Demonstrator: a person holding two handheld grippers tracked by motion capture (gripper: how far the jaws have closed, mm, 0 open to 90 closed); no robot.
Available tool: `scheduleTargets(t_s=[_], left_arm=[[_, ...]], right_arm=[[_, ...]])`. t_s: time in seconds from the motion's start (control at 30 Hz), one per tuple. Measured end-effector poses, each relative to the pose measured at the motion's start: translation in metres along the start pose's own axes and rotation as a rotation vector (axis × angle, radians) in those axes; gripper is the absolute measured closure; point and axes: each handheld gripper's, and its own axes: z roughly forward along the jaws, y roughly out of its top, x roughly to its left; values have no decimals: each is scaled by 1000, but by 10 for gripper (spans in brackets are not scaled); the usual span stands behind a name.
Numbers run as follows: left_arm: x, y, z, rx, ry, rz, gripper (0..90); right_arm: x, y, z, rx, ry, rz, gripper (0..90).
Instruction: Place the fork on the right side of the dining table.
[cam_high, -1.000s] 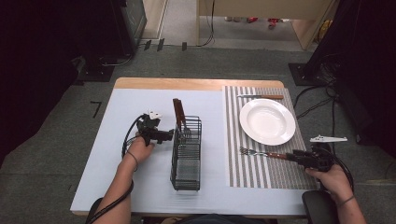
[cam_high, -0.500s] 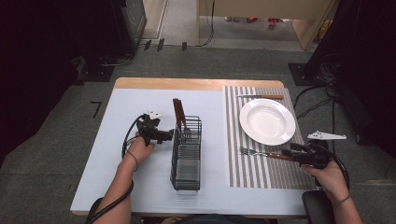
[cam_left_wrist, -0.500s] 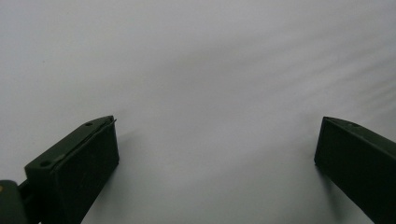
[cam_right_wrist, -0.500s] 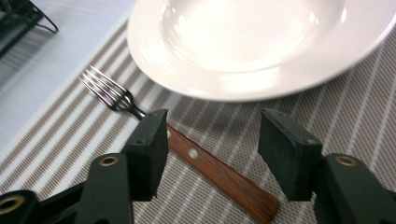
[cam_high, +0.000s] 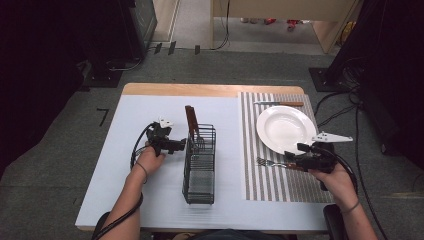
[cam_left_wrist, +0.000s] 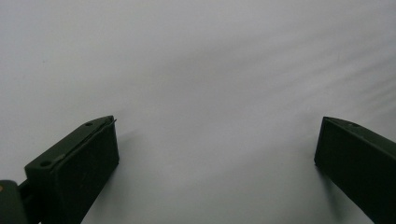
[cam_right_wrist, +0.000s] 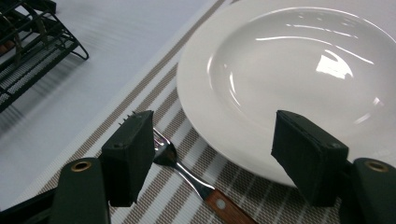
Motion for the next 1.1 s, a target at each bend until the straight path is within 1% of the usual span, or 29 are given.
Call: scheduleTargets(t_s=[0.07, 0.1, 0.13, 0.2, 0.27, 0.3, 0.43, 0.63, 0.83, 0.9, 0.93, 1.07, 1.1], left_arm=[[0, 0, 0, 0, 0, -1, 0], [0, 0, 0, 0, 0, -1, 0], [0, 0, 0, 0, 0, 0, 0], [0, 0, 0, 1, 0, 0, 0], [0, 0, 0, 0, 0, 0, 0], [0, 0, 0, 0, 0, 0, 0], [0, 0, 0, 0, 0, 0, 0], [0, 0, 0, 0, 0, 0, 0], [0, 0, 0, 1, 0, 0, 0], [0, 0, 0, 0, 0, 0, 0], [0, 0, 0, 0, 0, -1, 0], [0, 0, 0, -1, 0, -1, 0], [0, 0, 0, -1, 0, -1, 0]], right_arm=[[6, 4, 5, 0, 7, -20, 280], [6, 4, 5, 0, 7, -20, 280], [13, 8, 10, 1, 13, -36, 275], [19, 13, 17, -5, 13, -57, 267], [24, 15, 22, -2, 10, -67, 259], [24, 15, 22, -2, 10, -67, 259], [36, 21, 37, 0, 12, -106, 252], [51, 25, 54, 9, 22, -132, 247], [66, 27, 71, 28, 48, -168, 244], [68, 27, 73, 29, 51, -170, 245], [73, 27, 78, 30, 58, -179, 243], [82, 27, 89, 28, 66, -206, 239], [85, 27, 91, 28, 68, -205, 238]])
